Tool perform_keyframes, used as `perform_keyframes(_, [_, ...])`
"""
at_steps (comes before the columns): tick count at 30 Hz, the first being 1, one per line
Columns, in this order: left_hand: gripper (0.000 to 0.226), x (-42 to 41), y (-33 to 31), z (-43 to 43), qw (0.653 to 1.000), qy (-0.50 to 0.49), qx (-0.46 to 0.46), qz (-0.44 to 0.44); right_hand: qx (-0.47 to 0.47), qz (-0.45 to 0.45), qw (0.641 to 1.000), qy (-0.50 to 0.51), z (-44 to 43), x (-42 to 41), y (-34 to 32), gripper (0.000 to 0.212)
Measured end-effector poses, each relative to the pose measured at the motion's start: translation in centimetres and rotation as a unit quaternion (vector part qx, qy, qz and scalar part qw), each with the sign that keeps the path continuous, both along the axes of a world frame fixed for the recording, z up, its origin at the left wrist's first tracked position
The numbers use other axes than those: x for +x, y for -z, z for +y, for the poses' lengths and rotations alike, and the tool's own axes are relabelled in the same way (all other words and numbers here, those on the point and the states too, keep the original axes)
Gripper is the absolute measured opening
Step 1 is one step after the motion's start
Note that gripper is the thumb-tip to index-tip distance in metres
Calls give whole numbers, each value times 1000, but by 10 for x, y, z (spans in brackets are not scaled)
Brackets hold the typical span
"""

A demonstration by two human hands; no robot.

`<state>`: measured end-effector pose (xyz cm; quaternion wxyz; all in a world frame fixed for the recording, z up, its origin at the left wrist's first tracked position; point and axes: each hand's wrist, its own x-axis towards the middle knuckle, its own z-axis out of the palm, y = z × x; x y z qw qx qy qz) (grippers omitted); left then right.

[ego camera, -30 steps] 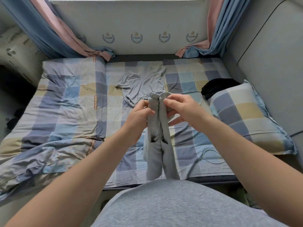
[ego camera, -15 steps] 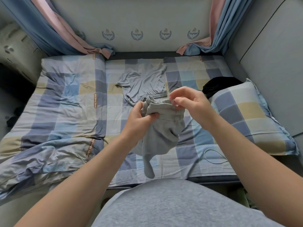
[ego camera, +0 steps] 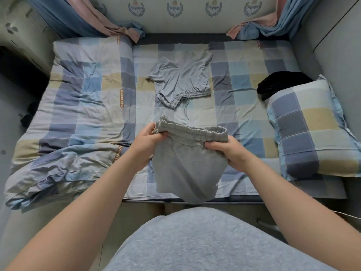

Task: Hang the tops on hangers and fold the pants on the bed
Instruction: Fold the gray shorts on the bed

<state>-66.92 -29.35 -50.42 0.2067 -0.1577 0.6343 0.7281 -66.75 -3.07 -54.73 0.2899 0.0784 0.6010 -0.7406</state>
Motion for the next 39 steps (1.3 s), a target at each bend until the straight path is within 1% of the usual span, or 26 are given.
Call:
perform_keyframes(2, [20, -6, 13, -10, 997, 7, -70, -2, 46, 8, 999, 24, -5, -6, 6, 23])
perform_keyframes(6, [23, -36, 21, -18, 989, 39, -139, 20, 144, 29, 987, 72, -22, -29, 0, 25])
perform_keyframes(9, [21, -62, 13, -20, 987, 46, -145, 45, 180, 55, 974, 122, -29, -49, -15, 26])
perform_keyframes(11, [22, -76, 5, -22, 987, 45, -138, 65, 188, 89, 968, 143, -32, -59, -28, 32])
perform_keyframes(15, [19, -94, -11, -27, 984, 51, -132, 112, 198, 174, 952, 159, -35, -70, -51, 39])
perform_keyframes(17, [20, -99, -15, -30, 981, 54, -130, 132, 214, 202, 943, 155, -35, -72, -57, 42])
perform_keyframes(20, [21, -99, -11, -36, 976, 76, -144, 142, 241, 207, 937, 148, -37, -69, -54, 46])
perform_keyframes(22, [20, -94, 0, -39, 975, 100, -155, 126, 258, 189, 937, 139, -40, -61, -42, 44])
perform_keyframes(25, [20, -80, 35, -44, 970, 138, -179, 89, 285, 147, 940, 118, -46, -41, -7, 40])
perform_keyframes(27, [17, -66, 68, -48, 963, 165, -206, 58, 326, 109, 934, 100, -51, -24, 27, 33])
perform_keyframes(31, [21, -29, 157, -55, 947, 196, -253, -18, 431, 28, 901, 35, -66, 19, 116, 30])
perform_keyframes(34, [25, 13, 235, -64, 927, 229, -290, -61, 454, -35, 889, -46, -83, 62, 188, 27])
perform_keyframes(36, [25, 43, 284, -71, 911, 255, -308, -97, 461, -76, 879, -95, -91, 93, 235, 21])
perform_keyframes(37, [21, 62, 306, -75, 904, 271, -305, -130, 463, -97, 874, -112, -95, 111, 256, 19])
perform_keyframes(38, [8, 78, 327, -78, 897, 287, -295, -161, 462, -116, 871, -122, -97, 127, 275, 18])
perform_keyframes(39, [12, 93, 348, -81, 887, 302, -293, -189, 459, -130, 870, -127, -99, 142, 293, 19])
